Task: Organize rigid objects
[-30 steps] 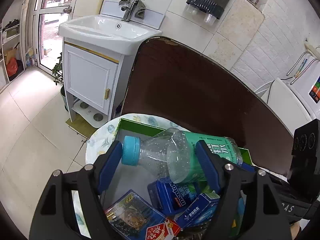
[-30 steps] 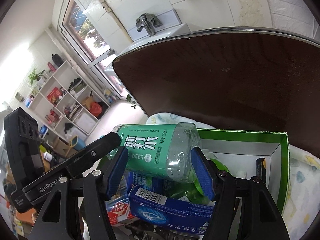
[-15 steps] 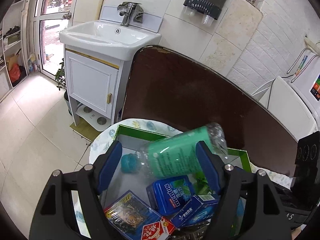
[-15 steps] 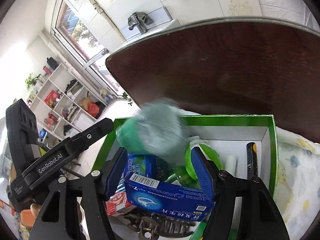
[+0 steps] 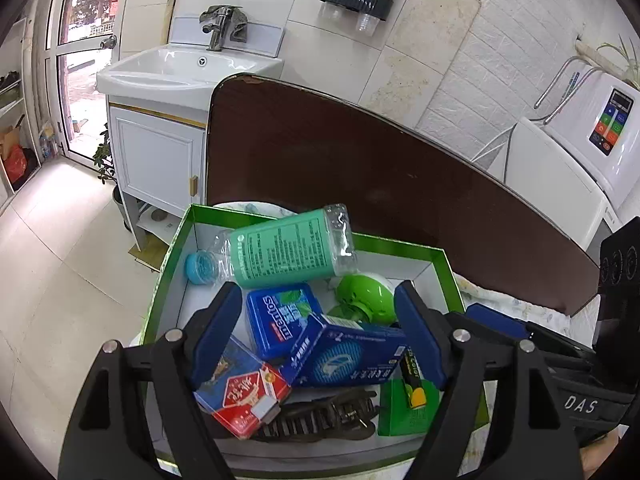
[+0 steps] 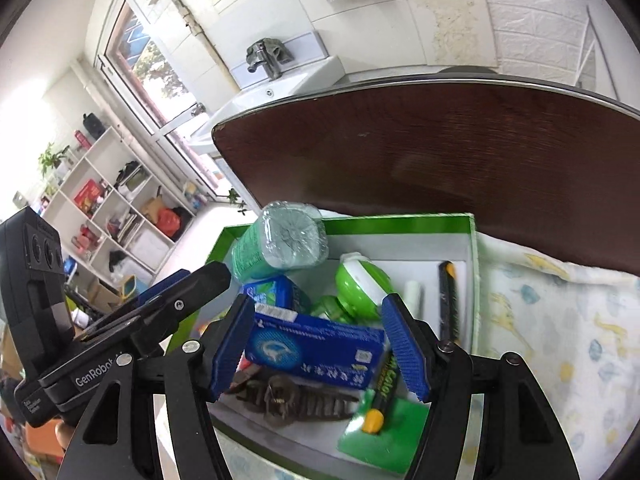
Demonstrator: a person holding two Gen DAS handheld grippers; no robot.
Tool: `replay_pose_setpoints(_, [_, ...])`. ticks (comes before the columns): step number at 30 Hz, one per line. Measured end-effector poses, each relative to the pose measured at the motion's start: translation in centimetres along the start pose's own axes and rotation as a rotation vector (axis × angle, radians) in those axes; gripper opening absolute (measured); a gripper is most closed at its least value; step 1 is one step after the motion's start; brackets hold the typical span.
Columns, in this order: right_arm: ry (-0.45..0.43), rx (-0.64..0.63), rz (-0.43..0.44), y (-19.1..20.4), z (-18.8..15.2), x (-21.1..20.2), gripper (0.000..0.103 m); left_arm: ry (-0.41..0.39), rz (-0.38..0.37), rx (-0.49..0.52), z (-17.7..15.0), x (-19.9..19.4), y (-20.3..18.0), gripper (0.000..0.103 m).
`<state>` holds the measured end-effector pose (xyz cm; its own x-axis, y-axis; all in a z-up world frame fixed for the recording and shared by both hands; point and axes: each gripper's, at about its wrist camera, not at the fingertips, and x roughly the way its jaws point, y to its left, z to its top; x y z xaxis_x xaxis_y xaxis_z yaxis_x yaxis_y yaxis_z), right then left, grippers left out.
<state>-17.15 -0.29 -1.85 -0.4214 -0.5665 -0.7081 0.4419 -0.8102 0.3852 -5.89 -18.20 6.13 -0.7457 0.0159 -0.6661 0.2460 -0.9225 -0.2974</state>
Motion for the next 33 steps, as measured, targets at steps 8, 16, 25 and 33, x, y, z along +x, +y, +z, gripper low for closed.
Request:
replay_pose_setpoints(8, [-0.005,0.012,-0.051,-1.2,-2.9,-3.4,0.09,0.027,0.014,0.056,-3.3,-2.1,-2.7,0.081])
replay_pose_setpoints(16, [-0.034,-0.033,-0.132,-1.0,-6.1,-7.5,0.103,0.025,0.066,0.081,-6.9,-4.6,-5.0,0.091])
replay_pose_setpoints(25, [-0.068,-0.07,-0.191,-1.2,-9.7,-10.8,0.103,0.028,0.131,0.096,-10.2,-6.7,-6.9,0.094])
replay_pose_setpoints(33, [-0.079,-0.039,-0.194,-2.5,-11.0,-12.4,0.103,0.027,0.16,0.123,-11.2,-7.4,-8.4,0.094])
